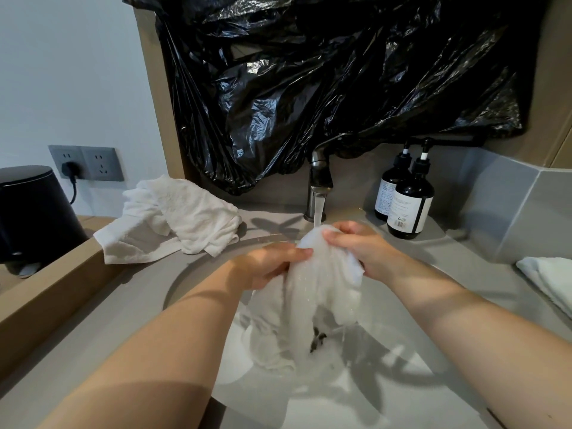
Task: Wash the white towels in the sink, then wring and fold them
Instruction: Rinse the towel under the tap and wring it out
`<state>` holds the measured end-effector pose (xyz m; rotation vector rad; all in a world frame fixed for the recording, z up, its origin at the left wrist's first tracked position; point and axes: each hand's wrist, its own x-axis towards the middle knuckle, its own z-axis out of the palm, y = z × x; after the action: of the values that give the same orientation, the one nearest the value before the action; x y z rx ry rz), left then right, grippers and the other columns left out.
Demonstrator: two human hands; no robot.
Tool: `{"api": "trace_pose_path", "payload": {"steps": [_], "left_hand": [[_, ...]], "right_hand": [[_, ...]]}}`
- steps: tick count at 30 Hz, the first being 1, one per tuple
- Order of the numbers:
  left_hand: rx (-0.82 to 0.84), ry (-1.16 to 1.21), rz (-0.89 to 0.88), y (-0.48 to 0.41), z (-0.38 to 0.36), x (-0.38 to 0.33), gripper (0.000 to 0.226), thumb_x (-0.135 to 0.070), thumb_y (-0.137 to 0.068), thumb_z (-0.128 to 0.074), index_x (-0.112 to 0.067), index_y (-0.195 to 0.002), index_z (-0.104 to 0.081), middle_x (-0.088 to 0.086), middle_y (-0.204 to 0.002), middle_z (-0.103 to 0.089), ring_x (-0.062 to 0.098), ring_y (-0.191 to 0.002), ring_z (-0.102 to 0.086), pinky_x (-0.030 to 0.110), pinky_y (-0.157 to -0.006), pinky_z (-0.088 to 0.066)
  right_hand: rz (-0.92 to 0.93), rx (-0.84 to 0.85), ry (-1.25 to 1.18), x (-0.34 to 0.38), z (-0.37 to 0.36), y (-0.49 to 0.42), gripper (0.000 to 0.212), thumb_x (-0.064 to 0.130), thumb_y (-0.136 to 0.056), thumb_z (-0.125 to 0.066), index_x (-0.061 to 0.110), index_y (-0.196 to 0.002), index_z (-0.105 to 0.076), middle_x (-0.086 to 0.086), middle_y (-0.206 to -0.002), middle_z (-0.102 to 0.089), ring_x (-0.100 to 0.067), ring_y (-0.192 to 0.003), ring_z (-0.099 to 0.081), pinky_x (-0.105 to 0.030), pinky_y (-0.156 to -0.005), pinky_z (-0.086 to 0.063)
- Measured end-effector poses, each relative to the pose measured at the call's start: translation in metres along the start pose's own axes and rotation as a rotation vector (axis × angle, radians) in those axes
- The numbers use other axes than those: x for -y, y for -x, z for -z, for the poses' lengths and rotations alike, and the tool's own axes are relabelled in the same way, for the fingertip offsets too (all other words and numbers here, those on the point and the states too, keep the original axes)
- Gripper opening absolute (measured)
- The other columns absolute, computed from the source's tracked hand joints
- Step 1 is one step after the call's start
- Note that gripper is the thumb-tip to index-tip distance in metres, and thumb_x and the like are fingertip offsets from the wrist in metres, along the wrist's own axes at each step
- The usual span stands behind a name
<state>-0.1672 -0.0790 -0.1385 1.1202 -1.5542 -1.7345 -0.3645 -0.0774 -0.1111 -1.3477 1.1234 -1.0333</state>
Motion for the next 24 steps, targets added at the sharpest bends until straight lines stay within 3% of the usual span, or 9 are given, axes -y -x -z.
{"api": "trace_pose_path", "payload": {"steps": [3,6,8,11,14,17,19,21,24], "left_hand": [[-0.191,0.124,-0.106,0.004,-0.005,-0.006,0.017,-0.023,-0.096,-0.057,-0.012,-0.103,-0.067,0.005,-0.098,-0.075,0.019,-0.095,-0.068,0.030,-0.087,-0.053],[-0.288,0.292,-0.151,0.008,-0.010,-0.012,0.017,-0.020,-0.097,-0.051,-0.010,-0.098,-0.065,0.000,-0.081,-0.075,0.013,-0.076,-0.070,0.023,-0.068,-0.052],[-0.322,0.405,-0.113,0.011,-0.014,-0.017,0.022,-0.022,-0.096,-0.053,-0.005,-0.102,-0.064,0.005,-0.078,-0.076,0.020,-0.078,-0.069,0.030,-0.069,-0.051],[-0.363,0.464,-0.015,0.013,-0.018,-0.020,0.032,-0.030,-0.095,-0.056,-0.001,-0.107,-0.064,0.016,-0.086,-0.075,0.029,-0.085,-0.068,0.039,-0.072,-0.051],[-0.475,0.398,-0.045,0.003,-0.015,-0.017,0.043,-0.036,-0.094,-0.061,-0.002,-0.121,-0.063,0.018,-0.106,-0.072,0.030,-0.094,-0.069,0.036,-0.075,-0.056],[-0.472,0.383,-0.090,-0.009,-0.026,-0.015,0.068,-0.063,-0.091,-0.050,-0.006,-0.124,-0.063,0.017,-0.120,-0.067,0.028,-0.108,-0.067,0.038,-0.095,-0.053],[-0.505,0.382,-0.064,-0.012,-0.040,-0.016,0.065,-0.065,-0.095,-0.039,-0.009,-0.114,-0.066,0.016,-0.110,-0.069,0.026,-0.101,-0.066,0.037,-0.096,-0.050],[-0.540,0.390,-0.017,-0.019,-0.047,-0.015,0.056,-0.057,-0.100,-0.035,-0.011,-0.094,-0.067,0.013,-0.090,-0.067,0.027,-0.089,-0.064,0.036,-0.086,-0.049],[-0.494,0.470,0.025,-0.023,-0.054,-0.015,0.052,-0.054,-0.097,-0.047,-0.008,-0.108,-0.069,0.016,-0.103,-0.071,0.033,-0.096,-0.069,0.041,-0.088,-0.054]], "right_hand": [[-0.085,-0.048,-0.062,-0.009,0.000,-0.004,0.027,0.026,-0.089,-0.068,0.003,-0.102,-0.063,-0.012,-0.090,-0.071,-0.020,-0.077,-0.070,-0.029,-0.066,-0.056],[-0.314,-0.010,-0.186,-0.018,0.000,-0.004,0.043,0.046,-0.097,-0.050,0.008,-0.108,-0.065,-0.017,-0.103,-0.071,-0.033,-0.100,-0.067,-0.040,-0.089,-0.054],[-0.359,0.156,-0.250,-0.025,-0.001,-0.002,0.053,0.054,-0.099,-0.036,0.013,-0.118,-0.065,-0.017,-0.122,-0.065,-0.035,-0.118,-0.059,-0.046,-0.100,-0.047],[-0.360,0.128,-0.311,-0.023,-0.013,0.001,0.049,0.051,-0.098,-0.041,0.015,-0.121,-0.066,-0.010,-0.117,-0.069,-0.025,-0.106,-0.066,-0.039,-0.086,-0.052],[-0.205,-0.191,-0.267,-0.010,-0.026,-0.004,0.037,0.043,-0.096,-0.054,0.010,-0.111,-0.062,-0.008,-0.100,-0.071,-0.024,-0.091,-0.067,-0.038,-0.083,-0.053],[0.030,-0.419,-0.107,-0.001,-0.041,-0.006,0.027,0.037,-0.096,-0.053,0.011,-0.095,-0.054,-0.002,-0.082,-0.057,-0.016,-0.074,-0.055,-0.029,-0.071,-0.044],[0.107,-0.423,-0.062,0.000,-0.053,-0.008,0.022,0.030,-0.095,-0.054,0.009,-0.090,-0.056,-0.002,-0.076,-0.055,-0.017,-0.068,-0.051,-0.023,-0.063,-0.043],[0.130,-0.407,0.024,-0.004,-0.057,-0.011,0.024,0.027,-0.093,-0.056,0.003,-0.088,-0.060,0.000,-0.073,-0.056,-0.016,-0.064,-0.052,-0.017,-0.056,-0.042],[-0.014,-0.435,0.102,-0.012,-0.038,-0.016,0.034,0.039,-0.092,-0.058,0.005,-0.094,-0.064,-0.009,-0.087,-0.068,-0.027,-0.081,-0.064,-0.030,-0.076,-0.050]]}}
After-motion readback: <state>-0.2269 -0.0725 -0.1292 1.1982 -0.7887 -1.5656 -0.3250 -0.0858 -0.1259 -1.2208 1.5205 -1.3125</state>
